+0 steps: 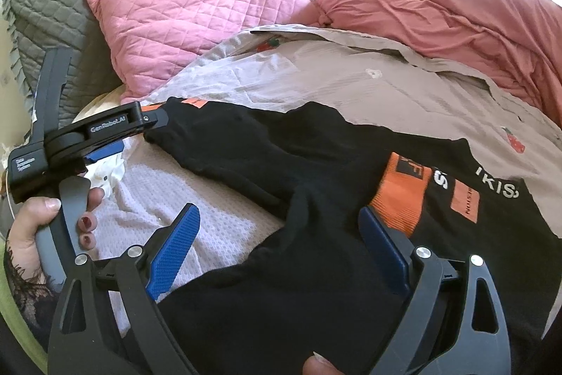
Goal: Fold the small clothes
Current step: 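Move the left tool to the other sleeve's orange cuff, then grasp the orange cuff with the left tool and fold the sleeve across the shirt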
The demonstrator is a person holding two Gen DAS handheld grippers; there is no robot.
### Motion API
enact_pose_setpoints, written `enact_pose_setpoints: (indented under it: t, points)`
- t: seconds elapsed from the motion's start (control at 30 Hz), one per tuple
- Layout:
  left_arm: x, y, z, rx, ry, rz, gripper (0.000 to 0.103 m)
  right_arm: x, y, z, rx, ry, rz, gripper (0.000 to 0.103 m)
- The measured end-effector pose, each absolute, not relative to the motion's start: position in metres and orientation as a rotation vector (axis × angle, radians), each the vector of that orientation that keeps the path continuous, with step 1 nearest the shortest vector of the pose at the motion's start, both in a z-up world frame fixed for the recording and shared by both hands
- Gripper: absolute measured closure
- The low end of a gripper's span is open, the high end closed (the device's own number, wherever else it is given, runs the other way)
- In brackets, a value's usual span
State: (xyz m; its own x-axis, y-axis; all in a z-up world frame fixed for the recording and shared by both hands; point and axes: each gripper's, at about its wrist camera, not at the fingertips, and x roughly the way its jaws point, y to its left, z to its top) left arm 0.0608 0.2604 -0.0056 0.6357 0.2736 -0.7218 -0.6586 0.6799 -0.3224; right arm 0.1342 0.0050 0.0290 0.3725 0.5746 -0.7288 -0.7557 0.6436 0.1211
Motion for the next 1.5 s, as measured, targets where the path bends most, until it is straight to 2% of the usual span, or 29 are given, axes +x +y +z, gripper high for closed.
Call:
enact_pose_setpoints:
  t: [0.1, 0.23, 0.27, 0.33, 0.4, 0.5, 0.57, 0.6, 0.63, 0.8, 0.93, 1.1, 1.27, 1.5]
  points:
    - [0.06, 0.274, -0.017, -0.703, 0.693, 0.578, 0.013, 0.135, 0.003, 0.026, -0.234, 0.831, 0.862, 0.012]
    - [0.057, 0.285, -0.026, -0.806, 0.667, 0.561, 0.027, 0.14, -0.006, 0.022, -0.196, 0.853, 0.847, 0.012]
    - [0.057, 0.287, -0.028, -0.842, 0.659, 0.547, 0.027, 0.141, -0.009, 0.021, -0.185, 0.857, 0.842, 0.012]
    - [0.056, 0.293, -0.034, -0.911, 0.638, 0.527, 0.041, 0.143, -0.015, 0.021, -0.163, 0.862, 0.832, 0.012]
    - [0.057, 0.297, -0.037, -0.96, 0.611, 0.509, 0.048, 0.145, -0.022, 0.021, -0.139, 0.867, 0.82, 0.012]
    - [0.062, 0.304, -0.042, -1.016, 0.576, 0.486, 0.053, 0.149, -0.034, 0.022, -0.107, 0.872, 0.805, 0.012]
    - [0.066, 0.309, -0.046, -1.045, 0.562, 0.479, 0.067, 0.15, -0.04, 0.023, -0.088, 0.873, 0.794, 0.012]
    - [0.067, 0.312, -0.047, -1.057, 0.554, 0.475, 0.087, 0.151, -0.044, 0.022, -0.077, 0.876, 0.789, 0.012]
    - [0.067, 0.313, -0.049, -1.072, 0.543, 0.462, 0.097, 0.152, -0.047, 0.022, -0.07, 0.878, 0.785, 0.012]
    - [0.072, 0.298, -0.025, -0.958, 0.493, 0.404, 0.098, 0.156, -0.067, 0.018, -0.023, 0.894, 0.754, 0.012]
    - [0.074, 0.26, 0.014, -0.757, 0.418, 0.295, 0.098, 0.16, -0.09, 0.018, 0.003, 0.896, 0.72, 0.012]
    - [0.079, 0.197, 0.045, -0.495, 0.413, 0.167, 0.098, 0.17, -0.135, 0.019, 0.033, 0.881, 0.623, 0.012]
    - [0.09, 0.138, 0.045, -0.319, 0.454, 0.042, 0.098, 0.178, -0.181, 0.012, 0.056, 0.894, 0.513, 0.012]
    - [0.107, 0.044, 0.017, -0.043, 0.602, -0.151, 0.098, 0.187, -0.232, 0.01, 0.117, 0.887, 0.389, 0.012]
